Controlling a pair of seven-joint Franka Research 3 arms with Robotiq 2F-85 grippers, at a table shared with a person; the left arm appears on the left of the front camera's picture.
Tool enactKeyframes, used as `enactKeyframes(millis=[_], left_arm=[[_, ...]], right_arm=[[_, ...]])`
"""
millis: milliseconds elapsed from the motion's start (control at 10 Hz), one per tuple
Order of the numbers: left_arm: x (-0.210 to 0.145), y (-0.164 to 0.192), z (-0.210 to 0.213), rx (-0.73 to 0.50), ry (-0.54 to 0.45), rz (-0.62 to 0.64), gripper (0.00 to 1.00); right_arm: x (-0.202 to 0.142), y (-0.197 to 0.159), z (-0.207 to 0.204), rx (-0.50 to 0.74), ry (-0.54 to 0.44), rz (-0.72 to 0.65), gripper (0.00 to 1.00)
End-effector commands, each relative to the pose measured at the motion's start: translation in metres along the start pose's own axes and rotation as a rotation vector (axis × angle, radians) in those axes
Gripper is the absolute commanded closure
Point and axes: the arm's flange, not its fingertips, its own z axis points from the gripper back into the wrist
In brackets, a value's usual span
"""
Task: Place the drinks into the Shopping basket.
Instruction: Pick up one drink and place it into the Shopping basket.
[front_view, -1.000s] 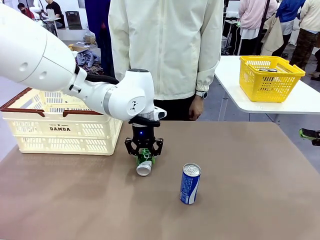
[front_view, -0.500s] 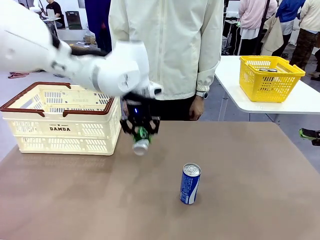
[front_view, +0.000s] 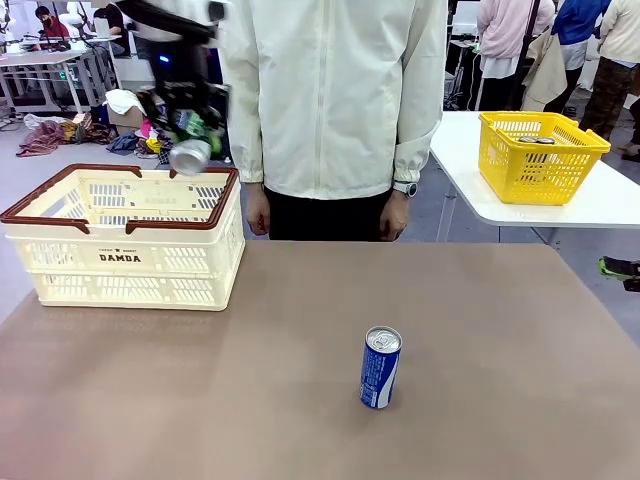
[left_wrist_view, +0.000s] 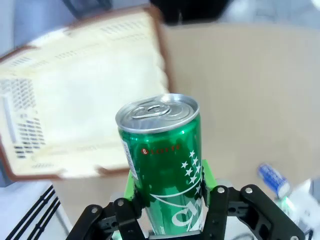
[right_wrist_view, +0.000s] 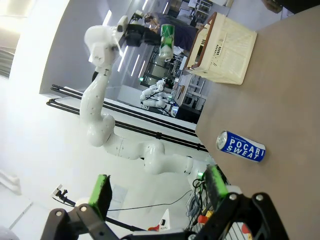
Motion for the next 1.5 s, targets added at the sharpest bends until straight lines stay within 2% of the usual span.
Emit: enactKeyframes(millis=[0, 200, 400, 500, 1000, 1200, 1400], left_arm=[[0.033, 0.039, -0.062, 0.098, -0.085, 0.136, 1.00], [0.043, 0.082, -0.115, 0.076, 0.072, 0.163, 1.00], [0.034, 0.096, -0.133, -0.044, 0.176, 0.124, 1.00], [0.049, 0.102, -0.141, 0.079, 0.072, 0.161, 1.00], [0.049, 0.101, -0.147, 0.056, 0.096, 0.145, 1.00], [0.048, 0.082, -0.151, 0.091, 0.120, -0.037, 1.00], [0.028, 0.087, -0.175, 0.089, 0.125, -0.134, 1.00]], right_arm=[[0.003, 0.006, 0.000, 0.010, -0.010, -0.010, 0.00], [0.003, 0.006, 0.000, 0.010, -0.010, -0.010, 0.00], [0.003, 0.006, 0.000, 0.010, -0.010, -0.010, 0.00], [0.003, 0.006, 0.000, 0.010, -0.010, -0.010, 0.00], [0.003, 0.006, 0.000, 0.010, -0.010, -0.010, 0.00], [0.003, 0.006, 0.000, 0.010, -0.010, -0.010, 0.00], [0.003, 0.006, 0.000, 0.010, -0.010, -0.010, 0.00]])
